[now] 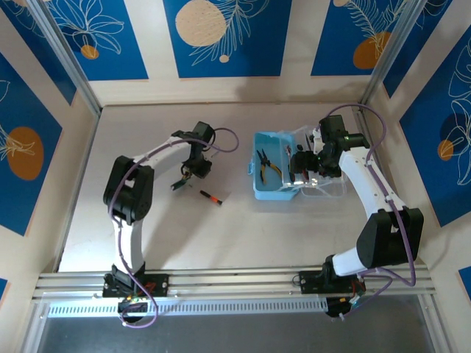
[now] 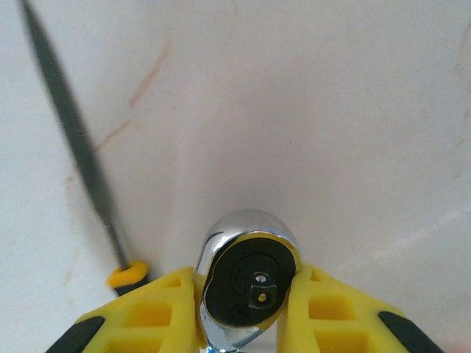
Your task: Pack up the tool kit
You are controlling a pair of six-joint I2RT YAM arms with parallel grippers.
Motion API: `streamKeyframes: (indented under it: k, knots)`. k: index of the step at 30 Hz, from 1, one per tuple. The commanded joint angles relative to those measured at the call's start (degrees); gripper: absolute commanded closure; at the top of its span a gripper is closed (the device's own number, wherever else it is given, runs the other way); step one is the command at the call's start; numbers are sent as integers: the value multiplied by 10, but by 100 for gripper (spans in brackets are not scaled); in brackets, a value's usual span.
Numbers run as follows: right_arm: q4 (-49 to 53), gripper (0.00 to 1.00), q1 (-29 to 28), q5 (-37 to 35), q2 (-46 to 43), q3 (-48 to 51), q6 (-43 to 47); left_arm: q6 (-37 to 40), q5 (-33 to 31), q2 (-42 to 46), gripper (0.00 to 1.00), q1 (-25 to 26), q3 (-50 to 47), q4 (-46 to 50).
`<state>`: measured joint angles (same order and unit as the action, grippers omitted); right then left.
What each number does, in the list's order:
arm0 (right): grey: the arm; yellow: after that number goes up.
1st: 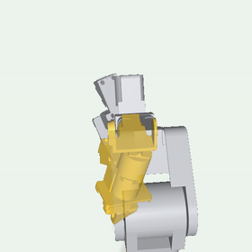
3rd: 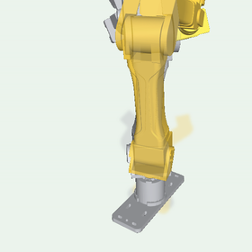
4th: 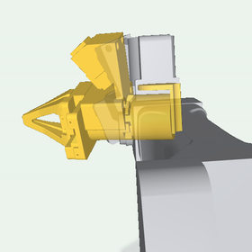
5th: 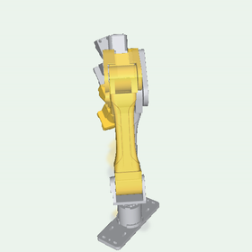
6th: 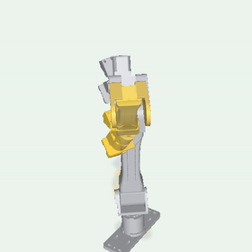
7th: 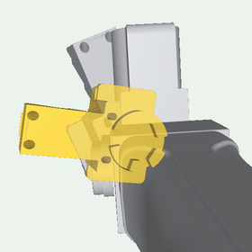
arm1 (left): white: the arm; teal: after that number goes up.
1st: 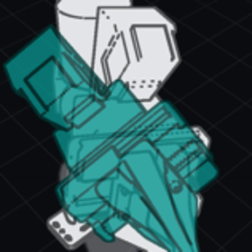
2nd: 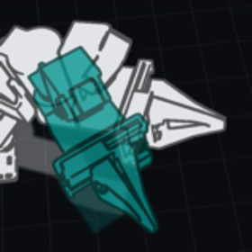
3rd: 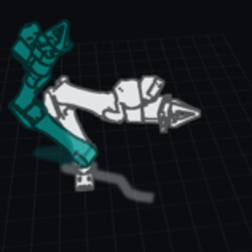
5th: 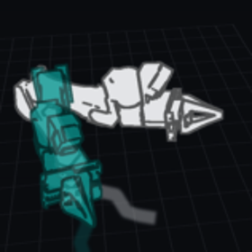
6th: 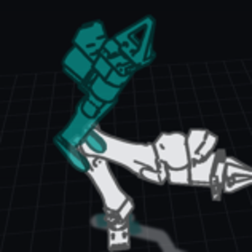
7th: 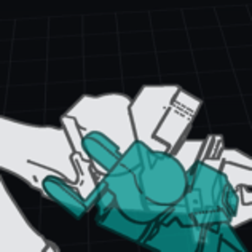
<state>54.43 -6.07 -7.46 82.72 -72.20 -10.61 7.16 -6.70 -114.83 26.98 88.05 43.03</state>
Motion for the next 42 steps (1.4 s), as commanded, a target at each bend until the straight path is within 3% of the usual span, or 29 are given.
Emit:
streamKeyframes:
  k: [1,5,7,10,14,18,28,33,42]
  knots:
    - [5,1,-6,10,-15,-6,5,-13,-19,65,100,-4,25,10]
    - [4,1,-10,12,-18,-9,6,-27,14,102,100,-5,34,10]
    - [2,1,-13,19,-22,-10,6,-45,64,121,100,-9,36,-4]
    - [-14,1,-25,40,-33,-10,7,-87,195,154,100,-13,28,-60]
    - [-60,1,-58,79,-55,-7,3,-200,376,179,100,-13,-1,-207]
    - [-133,1,-111,123,-69,5,-11,-371,488,178,100,-13,-49,-431]
    - [-307,17,-192,129,-53,34,-61,-599,537,123,100,-5,-96,-724]
    - [-381,28,-205,133,-37,48,-84,-633,537,106,100,-1,-103,-769]
    - [-411,45,-227,110,35,5,-95,-673,541,98,100,4,-111,-816]
